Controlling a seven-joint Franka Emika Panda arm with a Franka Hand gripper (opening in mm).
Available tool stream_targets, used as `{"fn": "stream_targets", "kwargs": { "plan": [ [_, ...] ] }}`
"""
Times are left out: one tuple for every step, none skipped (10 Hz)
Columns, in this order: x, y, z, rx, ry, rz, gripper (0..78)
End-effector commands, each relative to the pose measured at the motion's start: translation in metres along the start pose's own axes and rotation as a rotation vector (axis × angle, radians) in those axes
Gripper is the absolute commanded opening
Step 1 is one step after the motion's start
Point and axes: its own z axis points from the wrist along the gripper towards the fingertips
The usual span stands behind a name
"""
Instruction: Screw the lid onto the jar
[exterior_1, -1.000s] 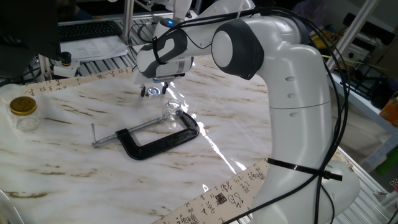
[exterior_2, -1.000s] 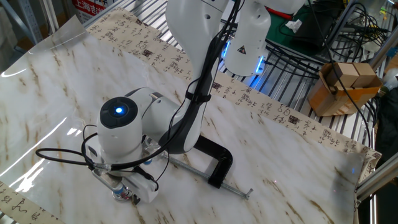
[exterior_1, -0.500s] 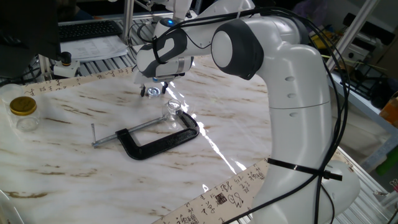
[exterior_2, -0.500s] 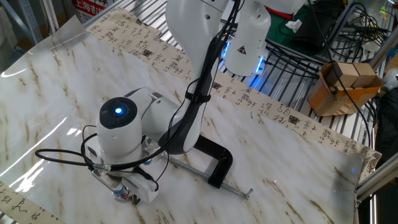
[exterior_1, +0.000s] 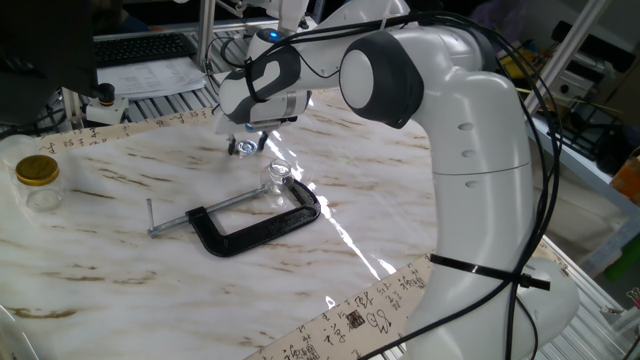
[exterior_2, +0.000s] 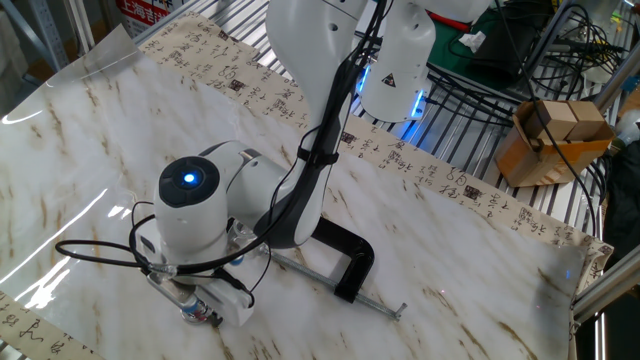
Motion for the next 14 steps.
{"fn": "stream_targets", "kwargs": {
  "plan": [
    [-0.003,0.000,-0.002,-0.001,-0.001,-0.001,1.5],
    [-0.003,0.000,-0.002,-0.001,-0.001,-0.001,1.5],
    [-0.003,0.000,-0.002,-0.001,-0.001,-0.001,1.5],
    [-0.003,0.000,-0.002,-0.001,-0.001,-0.001,1.5],
    [-0.003,0.000,-0.002,-0.001,-0.001,-0.001,1.5],
    [-0.003,0.000,-0.002,-0.001,-0.001,-0.001,1.5],
    [-0.003,0.000,-0.002,-0.001,-0.001,-0.001,1.5],
    [-0.003,0.000,-0.002,-0.001,-0.001,-0.001,1.5],
    [-0.002,0.002,-0.021,0.002,0.025,-0.003,1.5],
    [-0.003,0.003,-0.030,0.004,0.031,-0.005,1.5],
    [-0.003,0.003,-0.033,0.005,0.032,-0.005,1.5],
    [-0.003,0.003,-0.034,0.006,0.033,-0.006,1.5],
    [-0.003,0.003,-0.039,0.008,0.033,-0.005,1.5],
    [-0.002,0.003,-0.043,0.008,0.033,-0.004,1.5]
  ]
}}
